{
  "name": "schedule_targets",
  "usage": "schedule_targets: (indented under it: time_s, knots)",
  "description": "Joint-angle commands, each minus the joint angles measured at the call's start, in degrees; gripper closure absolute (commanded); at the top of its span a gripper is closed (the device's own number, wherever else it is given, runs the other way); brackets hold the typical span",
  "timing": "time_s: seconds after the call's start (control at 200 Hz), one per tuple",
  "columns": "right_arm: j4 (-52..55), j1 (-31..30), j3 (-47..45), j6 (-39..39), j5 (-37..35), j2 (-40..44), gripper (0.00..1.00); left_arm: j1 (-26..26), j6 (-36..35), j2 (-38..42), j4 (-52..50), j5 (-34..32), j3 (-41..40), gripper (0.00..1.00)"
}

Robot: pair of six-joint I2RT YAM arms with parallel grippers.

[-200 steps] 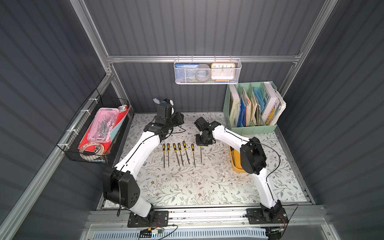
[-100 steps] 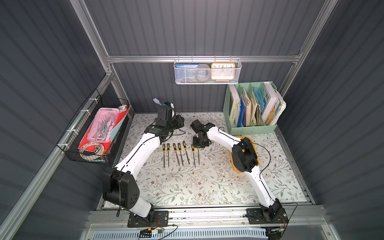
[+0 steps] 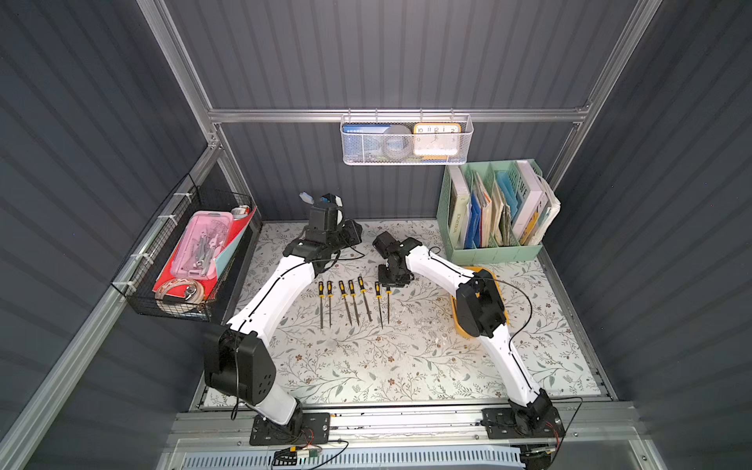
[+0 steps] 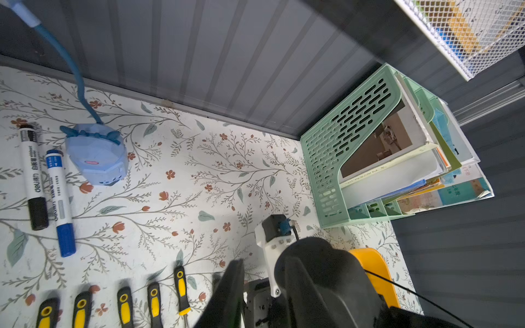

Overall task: Take the file tool out of the storage box
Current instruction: Place the file tool at the center of the board, then adjust the file tool in the storage box.

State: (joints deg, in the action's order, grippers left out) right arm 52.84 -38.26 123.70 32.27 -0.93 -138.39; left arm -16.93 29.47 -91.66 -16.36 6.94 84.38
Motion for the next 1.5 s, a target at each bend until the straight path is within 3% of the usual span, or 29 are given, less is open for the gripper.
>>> schedule_targets:
  time_s: [0.0,0.215,0.415,0.73,1.001,1.496]
  knots:
    - [1.65,1.83,-4.11,-1.54,-4.25,11.49,0.68,0.12,-2.63,-1.69,-0.84,1.73,3.43,0.7]
    - [-4.71,12.49,-28.57,-3.39,-3.46,32.03,0.68,0.1,-4.77,-4.14,0.19,2.45,5.22,0.7]
    - [-1.61,20.59,-40.77,-8.31,-9.4,39.72,0.67,0.04,-4.27,-4.28,2.65,4.74,4.12,0.7]
    - [-1.33,27.59,-43.67,-10.83,-10.32,34.26,0.62,-0.03,-4.68,-4.85,2.17,5.01,4.23,0.7]
    - [-4.37,31.85,-42.54,-13.44,-6.23,27.89,0.6,0.02,-4.94,-4.73,0.9,5.74,4.07,0.69]
    - [-7.02,34.73,-41.07,-17.54,-7.22,21.98,0.6,0.02,-4.43,-6.8,-0.51,3.85,6.93,0.69]
